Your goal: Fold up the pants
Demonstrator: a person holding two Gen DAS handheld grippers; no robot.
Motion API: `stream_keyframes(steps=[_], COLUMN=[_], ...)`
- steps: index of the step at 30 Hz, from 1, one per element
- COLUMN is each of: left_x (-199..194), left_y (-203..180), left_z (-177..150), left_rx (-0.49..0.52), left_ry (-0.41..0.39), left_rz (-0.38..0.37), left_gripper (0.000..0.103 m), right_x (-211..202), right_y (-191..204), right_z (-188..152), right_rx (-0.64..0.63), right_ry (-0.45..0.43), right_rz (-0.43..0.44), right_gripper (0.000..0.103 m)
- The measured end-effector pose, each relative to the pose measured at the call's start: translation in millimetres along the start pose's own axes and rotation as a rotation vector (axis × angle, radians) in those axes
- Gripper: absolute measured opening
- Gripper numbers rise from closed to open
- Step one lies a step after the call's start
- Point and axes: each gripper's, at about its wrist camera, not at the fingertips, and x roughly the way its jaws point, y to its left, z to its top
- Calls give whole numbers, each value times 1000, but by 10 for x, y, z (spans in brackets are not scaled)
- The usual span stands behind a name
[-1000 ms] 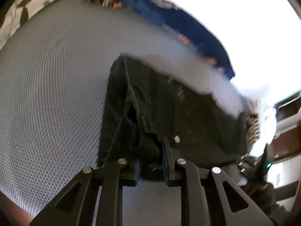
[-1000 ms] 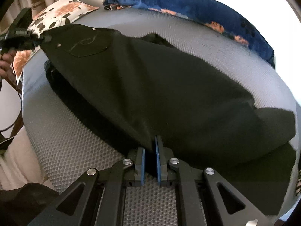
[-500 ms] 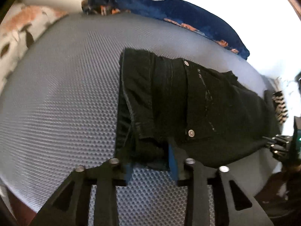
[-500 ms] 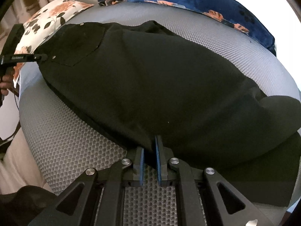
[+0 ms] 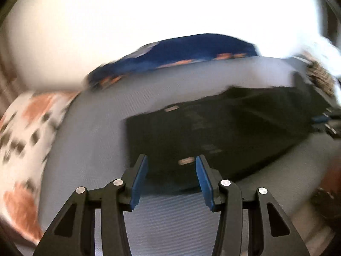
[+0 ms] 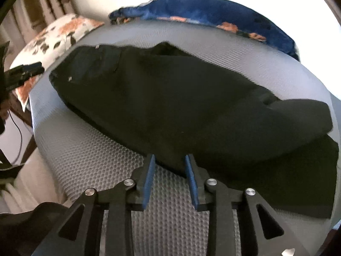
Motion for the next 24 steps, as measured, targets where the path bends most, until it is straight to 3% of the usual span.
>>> stream_keyframes(steps=[4, 7, 10, 15, 18, 24], left_x=[184, 363, 481, 648, 753, 875], left_y=[-630, -1093, -1506, -1962, -2108, -2272], left_z=[145, 239, 312, 412, 467, 470], left_rx=[126, 212, 282, 338, 342, 350], left_ry=[8, 20, 25, 35, 43, 77], left_rz=[-168, -254, -318, -369, -370, -391], left_gripper=[48, 48, 48, 48, 48, 48], right_x=[-182, -187, -129, 56, 119, 251], right_y=[-311, -584, -720, -706, -726, -954], right_z=[-72, -112, -164, -186, -212, -260], right_rx=[141, 287, 351, 366, 367, 453], right_ry=[-47, -58, -56, -9, -3, 2], right_rz=[15, 75, 100, 134, 114, 156], right_gripper=[28, 29, 29, 29, 29, 33])
